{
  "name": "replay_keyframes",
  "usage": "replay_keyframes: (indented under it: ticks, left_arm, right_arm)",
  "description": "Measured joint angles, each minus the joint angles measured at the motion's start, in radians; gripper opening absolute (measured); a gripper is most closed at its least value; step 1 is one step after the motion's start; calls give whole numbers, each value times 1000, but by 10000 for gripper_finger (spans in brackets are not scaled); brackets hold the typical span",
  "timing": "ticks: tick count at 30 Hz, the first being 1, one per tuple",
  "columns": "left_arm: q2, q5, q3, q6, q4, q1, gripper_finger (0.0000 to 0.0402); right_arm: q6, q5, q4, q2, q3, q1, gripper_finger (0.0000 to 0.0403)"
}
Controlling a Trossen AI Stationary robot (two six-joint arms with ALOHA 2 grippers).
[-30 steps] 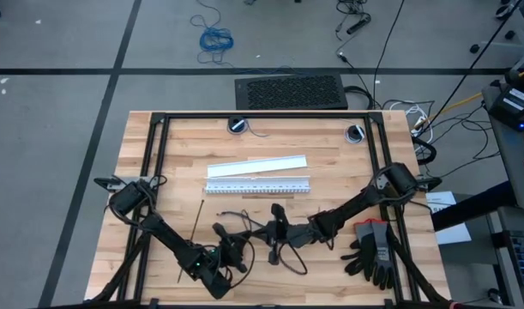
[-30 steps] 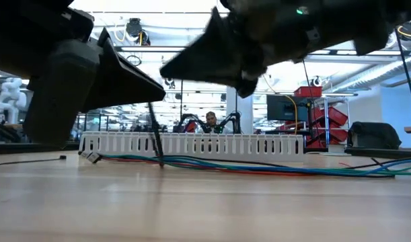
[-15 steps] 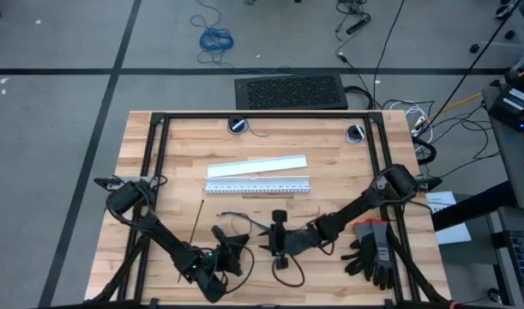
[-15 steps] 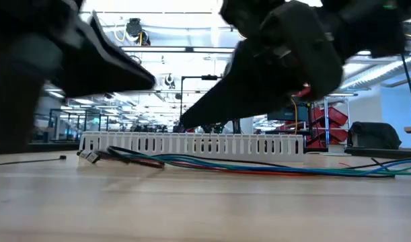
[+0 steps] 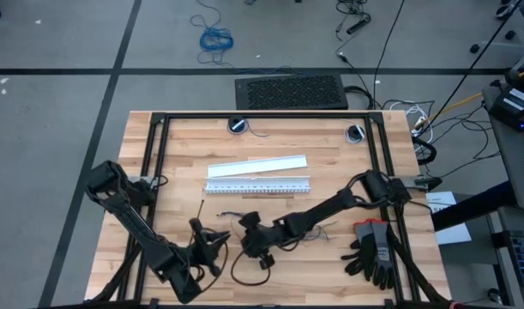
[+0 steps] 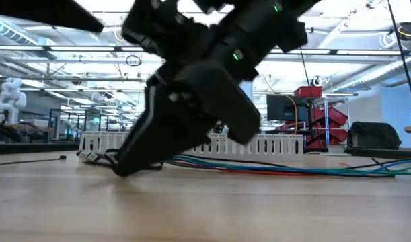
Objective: Ziptie cables
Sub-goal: Wrap the left black zip tie around the colored cable wires
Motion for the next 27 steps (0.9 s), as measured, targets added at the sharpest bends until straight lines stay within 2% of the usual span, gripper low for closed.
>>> replay_keyframes:
  ticks: [3, 9, 27]
  left_arm:
    - [8, 35, 0, -77, -47, -2, 42]
    - [13, 67, -1, -137, -96, -7, 42]
    - [14, 91, -1, -136, -123, -9, 42]
  right_arm:
    - [-44, 41, -5, -1, 13, 1, 140]
    - [-102, 34, -5, -14, 34, -2, 140]
    - [-125, -122, 51, -13, 36, -60, 139]
